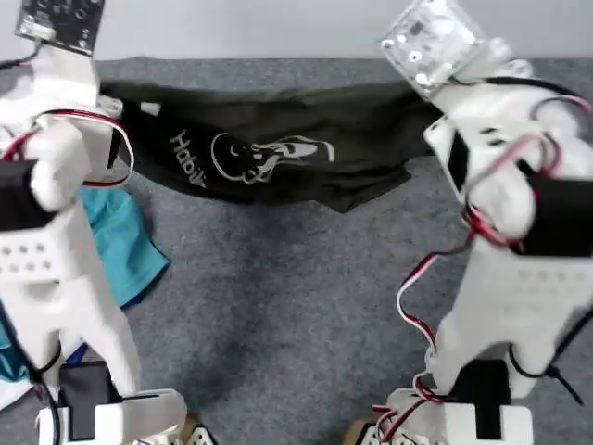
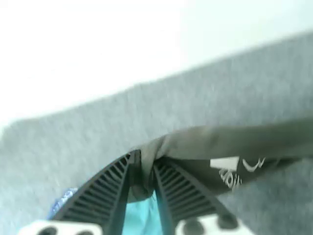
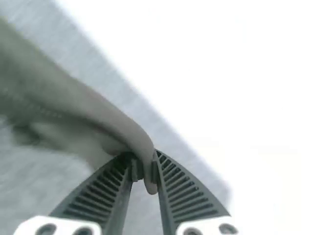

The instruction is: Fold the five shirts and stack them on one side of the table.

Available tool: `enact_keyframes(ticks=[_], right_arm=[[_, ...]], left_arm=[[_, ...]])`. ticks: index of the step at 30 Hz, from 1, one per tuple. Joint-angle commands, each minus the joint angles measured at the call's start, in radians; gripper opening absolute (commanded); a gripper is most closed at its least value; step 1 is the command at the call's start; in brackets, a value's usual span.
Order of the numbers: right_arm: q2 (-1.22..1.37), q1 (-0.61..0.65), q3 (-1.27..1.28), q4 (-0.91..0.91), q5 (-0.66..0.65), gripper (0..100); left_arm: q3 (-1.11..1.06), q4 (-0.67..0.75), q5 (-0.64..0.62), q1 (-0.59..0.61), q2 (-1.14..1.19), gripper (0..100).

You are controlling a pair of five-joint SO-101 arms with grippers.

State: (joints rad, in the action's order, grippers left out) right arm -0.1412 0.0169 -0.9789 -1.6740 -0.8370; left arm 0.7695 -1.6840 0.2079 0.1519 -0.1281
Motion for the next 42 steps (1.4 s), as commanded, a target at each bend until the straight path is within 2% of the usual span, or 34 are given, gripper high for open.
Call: enact_keyframes(ticks=[1,6,16,21,23,30,37,42], right_arm=[[-0.041,-0.035,-0.164,0.036,-0.037,1.0],[-0.041,-0.070,-0.285,0.104,-0.071,1.0],[-0.041,-0.217,-0.430,0.300,-0.071,1.0],[-0.042,-0.309,-0.525,0.271,-0.080,1.0],[-0.042,-0.334,-0.542,0.208,-0.132,1.0],[-0.102,-0.338,-0.589,0.022,-0.172,1.0],[-0.134,-0.337,-0.580,-0.116,-0.172,1.0],[-0.041,-0.334,-0.451,-0.117,-0.169,1.0]], left_arm=[[0.140,-0.035,0.025,-0.038,-0.048,0],[0.234,-0.069,0.109,-0.098,-0.049,0],[0.424,-0.069,0.175,-0.091,-0.049,0],[0.538,-0.071,0.180,-0.091,-0.064,0],[0.524,-0.071,0.180,-0.091,-0.094,0],[0.294,-0.071,0.180,-0.091,-0.299,0],[-0.085,-0.068,0.186,-0.091,-0.503,0],[-0.366,0.011,0.249,-0.091,-0.514,0]])
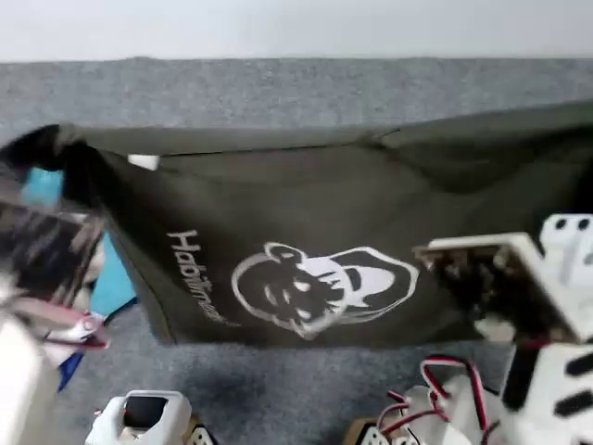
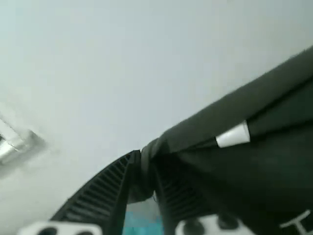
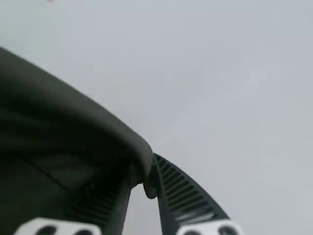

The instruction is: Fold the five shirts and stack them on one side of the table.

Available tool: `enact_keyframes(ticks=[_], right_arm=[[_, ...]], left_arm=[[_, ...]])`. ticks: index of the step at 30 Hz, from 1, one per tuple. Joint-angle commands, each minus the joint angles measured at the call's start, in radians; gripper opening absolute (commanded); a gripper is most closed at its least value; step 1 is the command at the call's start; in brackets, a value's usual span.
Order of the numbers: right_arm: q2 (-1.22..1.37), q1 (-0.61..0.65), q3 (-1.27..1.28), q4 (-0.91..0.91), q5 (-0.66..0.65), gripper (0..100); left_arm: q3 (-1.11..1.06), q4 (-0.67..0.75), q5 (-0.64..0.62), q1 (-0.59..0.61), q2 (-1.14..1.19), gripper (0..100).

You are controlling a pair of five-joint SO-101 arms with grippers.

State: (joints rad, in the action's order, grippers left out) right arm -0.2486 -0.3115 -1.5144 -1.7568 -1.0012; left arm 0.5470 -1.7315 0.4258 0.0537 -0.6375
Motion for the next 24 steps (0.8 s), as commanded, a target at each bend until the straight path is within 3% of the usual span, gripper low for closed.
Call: enact_keyframes(ticks=[1,7,14,18,24], right_arm=[[0.084,0.010,0.123,-0.035,-0.005,1.0],[0.182,0.114,0.368,-0.005,0.043,1.0],[0.355,0.153,0.526,0.232,0.129,1.0],[0.460,0.163,0.532,0.375,0.130,1.0],[0.567,0.166,0.532,0.602,0.127,1.0]], left_arm=[[-0.197,0.104,0.031,0.008,-0.005,0],[-0.567,0.479,0.032,0.008,-0.003,0],[-0.938,0.904,0.032,0.006,0.052,0],[-0.909,0.965,0.032,0.006,0.213,0],[-0.699,0.965,0.032,0.006,0.503,0]])
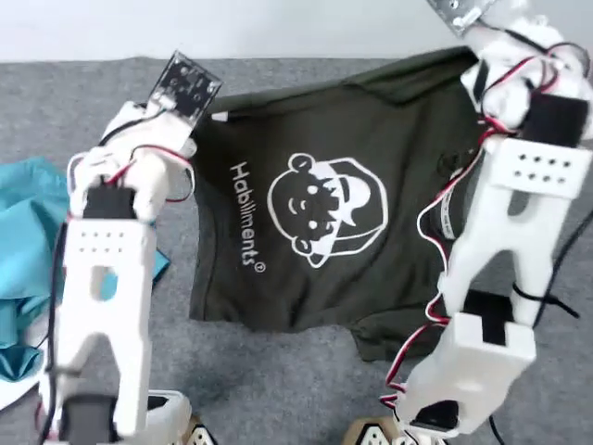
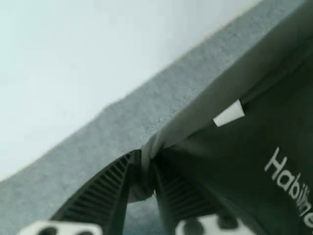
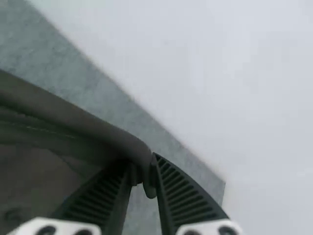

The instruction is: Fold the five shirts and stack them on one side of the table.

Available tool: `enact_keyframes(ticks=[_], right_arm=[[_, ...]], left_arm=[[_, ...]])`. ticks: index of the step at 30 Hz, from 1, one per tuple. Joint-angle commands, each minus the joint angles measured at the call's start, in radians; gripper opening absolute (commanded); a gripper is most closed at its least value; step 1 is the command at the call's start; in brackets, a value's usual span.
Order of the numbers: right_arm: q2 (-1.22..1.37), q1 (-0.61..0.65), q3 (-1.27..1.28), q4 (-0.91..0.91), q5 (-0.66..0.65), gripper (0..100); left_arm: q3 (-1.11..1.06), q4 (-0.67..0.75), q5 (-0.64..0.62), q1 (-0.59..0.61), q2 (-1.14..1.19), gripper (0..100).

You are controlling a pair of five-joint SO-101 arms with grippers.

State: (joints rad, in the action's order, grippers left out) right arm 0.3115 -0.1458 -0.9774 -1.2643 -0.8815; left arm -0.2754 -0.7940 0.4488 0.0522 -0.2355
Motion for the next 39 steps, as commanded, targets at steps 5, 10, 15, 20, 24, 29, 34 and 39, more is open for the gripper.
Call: enact_keyframes(ticks=[5,10,15,20,24,29,34,39], right_arm=[[0.081,0.001,-0.005,0.252,0.003,1.0],[0.131,0.001,-0.005,0.338,0.002,1.0],[0.154,0.001,-0.003,0.341,0.002,1.0],[0.179,-0.001,0.000,0.271,-0.031,1.0],[0.208,0.002,0.000,0.160,-0.094,1.0],[0.225,-0.001,0.000,0.059,-0.097,1.0],[0.217,-0.002,-0.002,-0.041,-0.097,1.0],[0.214,-0.016,-0.006,-0.199,-0.100,1.0]], left_arm=[[0.340,0.017,0.009,0.008,0.321,0],[0.601,-0.109,0.011,0.009,0.502,0],[0.891,-0.351,0.052,0.009,0.626,0],[1.124,-0.667,0.210,0.002,0.712,0],[1.234,-0.861,0.262,0.009,0.770,0],[1.294,-0.961,0.292,0.028,0.790,0],[1.291,-0.962,0.290,0.029,0.756,0],[1.124,-0.964,0.293,0.012,0.641,0]])
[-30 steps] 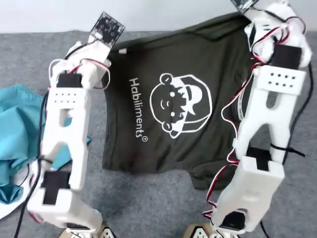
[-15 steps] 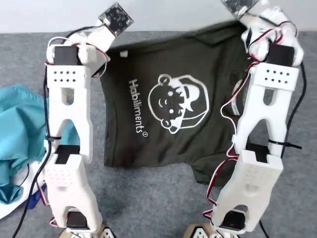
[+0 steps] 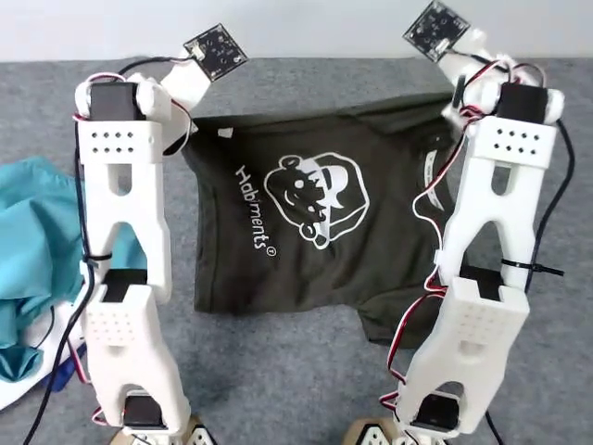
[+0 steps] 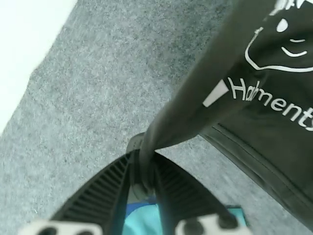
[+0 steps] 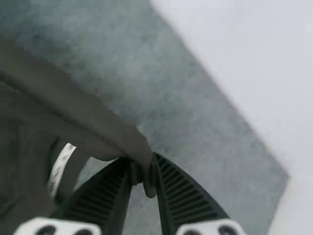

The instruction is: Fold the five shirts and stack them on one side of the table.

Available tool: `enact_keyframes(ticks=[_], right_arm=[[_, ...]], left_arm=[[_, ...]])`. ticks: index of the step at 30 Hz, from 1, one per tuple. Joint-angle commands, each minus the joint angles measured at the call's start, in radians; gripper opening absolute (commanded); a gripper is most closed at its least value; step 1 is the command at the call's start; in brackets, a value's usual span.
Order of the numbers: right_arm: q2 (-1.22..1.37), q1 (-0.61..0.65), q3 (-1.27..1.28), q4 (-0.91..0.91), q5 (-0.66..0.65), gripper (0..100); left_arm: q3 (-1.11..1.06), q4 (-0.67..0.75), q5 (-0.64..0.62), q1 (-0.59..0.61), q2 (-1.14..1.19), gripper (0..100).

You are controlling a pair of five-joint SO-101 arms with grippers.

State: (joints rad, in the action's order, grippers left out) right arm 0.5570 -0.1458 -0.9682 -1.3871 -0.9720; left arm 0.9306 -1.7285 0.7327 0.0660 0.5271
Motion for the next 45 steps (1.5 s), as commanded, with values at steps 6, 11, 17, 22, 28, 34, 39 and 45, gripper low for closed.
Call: enact_keyframes(ticks=[6,11,17,22,28,34,39,45], right_arm=[[-0.033,-0.054,-0.015,-0.297,-0.057,1.0],[-0.068,-0.113,-0.002,-0.410,-0.078,1.0],[-0.168,-0.185,0.126,-0.410,-0.118,1.0],[-0.335,-0.206,0.402,-0.410,-0.193,1.0],[-0.529,-0.203,0.761,-0.406,-0.238,1.0],[-0.633,-0.222,1.010,-0.346,-0.241,1.0],[-0.673,-0.229,1.115,-0.315,-0.241,1.0],[-0.690,-0.229,1.134,-0.337,-0.236,6.6]], left_arm=[[-0.542,-0.028,0.089,-0.040,-0.364,0],[-0.897,-0.028,0.101,-0.094,-0.532,0],[-1.127,-0.026,0.089,-0.166,-0.605,1],[-1.156,-0.023,0.048,-0.160,-0.603,1],[-1.156,0.023,-0.002,-0.158,-0.603,1],[-1.156,0.038,-0.034,-0.158,-0.520,1],[-1.156,0.040,-0.095,-0.158,-0.445,1],[-1.148,0.032,-0.135,-0.167,-0.450,1]])
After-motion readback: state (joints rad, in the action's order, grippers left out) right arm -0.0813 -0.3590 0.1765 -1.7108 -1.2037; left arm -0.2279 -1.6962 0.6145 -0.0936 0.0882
